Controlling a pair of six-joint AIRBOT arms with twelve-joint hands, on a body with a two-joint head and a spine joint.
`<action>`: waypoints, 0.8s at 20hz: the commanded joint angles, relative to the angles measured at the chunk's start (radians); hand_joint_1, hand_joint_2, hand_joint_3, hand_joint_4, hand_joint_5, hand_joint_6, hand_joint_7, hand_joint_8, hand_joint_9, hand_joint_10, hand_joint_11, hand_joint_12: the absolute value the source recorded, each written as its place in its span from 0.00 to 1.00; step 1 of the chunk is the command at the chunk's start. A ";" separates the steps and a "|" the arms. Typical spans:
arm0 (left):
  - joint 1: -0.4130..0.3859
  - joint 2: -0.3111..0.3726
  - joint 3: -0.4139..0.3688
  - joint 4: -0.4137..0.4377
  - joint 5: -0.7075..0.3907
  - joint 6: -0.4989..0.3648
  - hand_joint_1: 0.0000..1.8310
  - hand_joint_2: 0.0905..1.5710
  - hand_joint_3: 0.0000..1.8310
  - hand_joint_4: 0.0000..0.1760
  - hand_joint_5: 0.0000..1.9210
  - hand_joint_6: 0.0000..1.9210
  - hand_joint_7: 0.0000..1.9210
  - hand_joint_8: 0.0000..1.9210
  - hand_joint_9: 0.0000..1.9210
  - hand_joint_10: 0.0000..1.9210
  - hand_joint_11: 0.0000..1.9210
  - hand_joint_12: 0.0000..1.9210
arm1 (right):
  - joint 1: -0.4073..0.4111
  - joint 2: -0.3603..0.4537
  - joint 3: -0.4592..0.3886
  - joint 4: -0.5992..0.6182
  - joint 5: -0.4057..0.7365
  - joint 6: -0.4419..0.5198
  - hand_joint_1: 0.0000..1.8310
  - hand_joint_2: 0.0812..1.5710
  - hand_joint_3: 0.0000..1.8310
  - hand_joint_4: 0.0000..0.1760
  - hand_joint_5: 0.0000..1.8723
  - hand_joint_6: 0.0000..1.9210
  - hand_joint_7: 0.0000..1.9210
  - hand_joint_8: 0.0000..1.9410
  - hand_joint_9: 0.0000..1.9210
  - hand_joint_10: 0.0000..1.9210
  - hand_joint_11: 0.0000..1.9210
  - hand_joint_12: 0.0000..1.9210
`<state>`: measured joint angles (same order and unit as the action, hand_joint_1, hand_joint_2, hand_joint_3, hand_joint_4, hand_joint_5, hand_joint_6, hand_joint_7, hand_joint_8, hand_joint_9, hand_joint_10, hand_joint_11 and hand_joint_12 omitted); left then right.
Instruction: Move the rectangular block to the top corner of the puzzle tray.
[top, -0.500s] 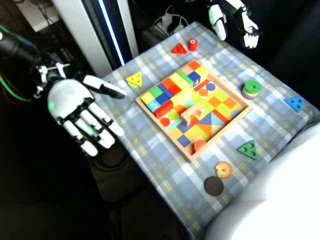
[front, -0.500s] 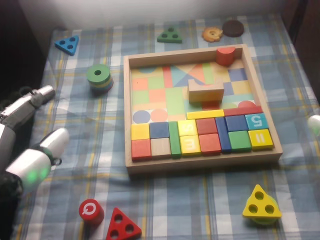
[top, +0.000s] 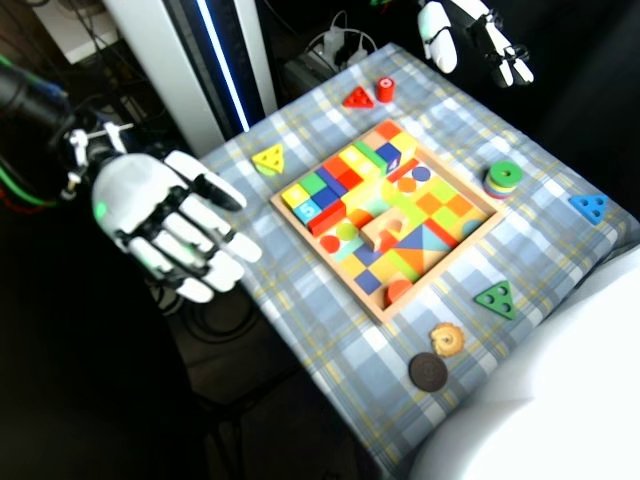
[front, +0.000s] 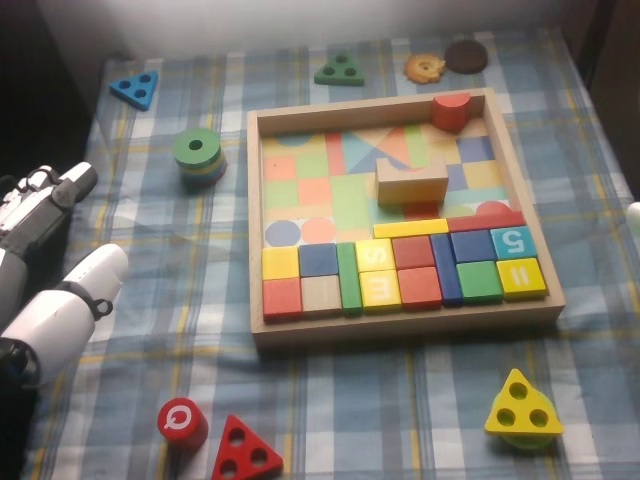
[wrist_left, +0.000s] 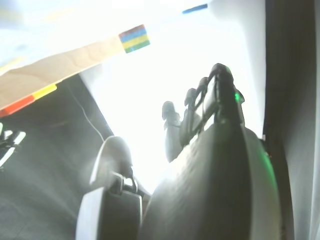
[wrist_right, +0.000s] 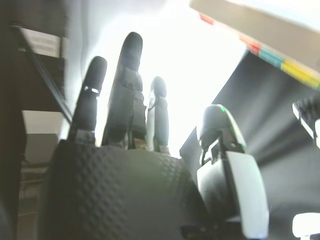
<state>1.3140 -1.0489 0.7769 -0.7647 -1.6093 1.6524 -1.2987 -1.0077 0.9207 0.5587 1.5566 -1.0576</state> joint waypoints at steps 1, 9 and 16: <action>-0.004 0.000 0.005 0.045 -0.115 -0.006 0.24 0.85 0.00 0.35 0.18 0.00 0.06 0.00 0.01 0.00 0.00 0.00 | 0.020 0.015 0.014 -0.047 0.080 0.007 0.35 0.72 0.00 0.04 0.22 0.00 0.18 0.00 0.14 0.00 0.00 0.42; -0.004 0.001 0.005 0.052 -0.101 -0.006 0.23 0.86 0.00 0.56 0.19 0.00 0.07 0.00 0.03 0.00 0.00 0.00 | 0.144 0.047 0.125 -0.222 -0.157 0.059 0.44 0.65 0.00 0.00 0.05 0.00 0.16 0.00 0.19 0.01 0.00 0.57; 0.000 0.002 0.006 0.052 -0.092 -0.006 0.23 0.86 0.00 0.50 0.19 0.00 0.07 0.00 0.03 0.00 0.00 0.00 | 0.291 0.047 0.282 -0.483 -0.378 0.359 0.66 0.67 0.00 0.16 0.04 0.00 0.40 0.85 0.50 0.98 0.50 1.00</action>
<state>1.3159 -1.0489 0.7769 -0.7517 -1.5921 1.6524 -1.0195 -0.9630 1.1957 0.0654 1.0908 -0.7170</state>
